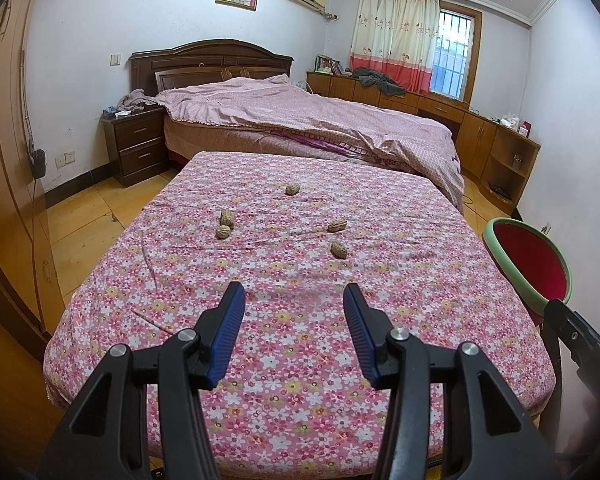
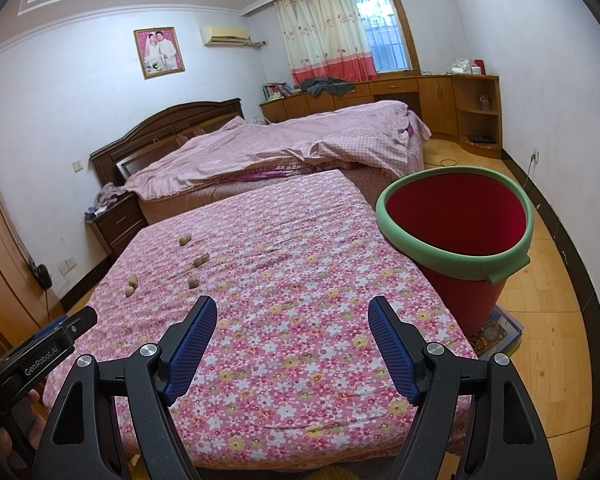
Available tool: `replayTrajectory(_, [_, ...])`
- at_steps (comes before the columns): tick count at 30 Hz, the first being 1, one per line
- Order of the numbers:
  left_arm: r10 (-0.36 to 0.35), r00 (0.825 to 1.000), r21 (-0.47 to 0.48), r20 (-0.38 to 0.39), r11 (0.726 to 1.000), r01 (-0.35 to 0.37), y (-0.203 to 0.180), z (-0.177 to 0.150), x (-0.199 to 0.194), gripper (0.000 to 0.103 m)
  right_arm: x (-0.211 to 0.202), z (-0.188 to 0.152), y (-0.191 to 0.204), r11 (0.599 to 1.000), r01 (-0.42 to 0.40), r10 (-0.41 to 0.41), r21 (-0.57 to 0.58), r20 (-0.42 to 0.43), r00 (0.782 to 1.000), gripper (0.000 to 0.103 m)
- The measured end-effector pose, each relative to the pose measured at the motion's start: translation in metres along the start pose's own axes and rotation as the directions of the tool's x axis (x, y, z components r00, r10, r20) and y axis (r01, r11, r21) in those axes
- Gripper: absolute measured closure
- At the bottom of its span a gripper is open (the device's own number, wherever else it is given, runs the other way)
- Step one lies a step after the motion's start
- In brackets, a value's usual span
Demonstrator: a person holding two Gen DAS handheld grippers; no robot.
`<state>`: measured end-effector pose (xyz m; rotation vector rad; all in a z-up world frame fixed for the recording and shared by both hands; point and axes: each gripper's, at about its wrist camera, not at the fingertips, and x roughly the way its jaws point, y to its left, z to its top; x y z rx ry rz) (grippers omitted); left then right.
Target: Collect trash
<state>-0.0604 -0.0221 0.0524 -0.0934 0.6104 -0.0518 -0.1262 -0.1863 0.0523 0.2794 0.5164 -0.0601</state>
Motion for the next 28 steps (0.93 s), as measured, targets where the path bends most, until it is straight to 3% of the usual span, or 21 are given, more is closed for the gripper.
replayTrajectory(28, [0.010,1.000,-0.003,0.002,1.000,-0.010,0.0002,0.0005,-0.0013,0.052,0.0004,-0.0013,0.0000,1.000,-0.001,0.001,0.002,-0.003,1.000,0.024])
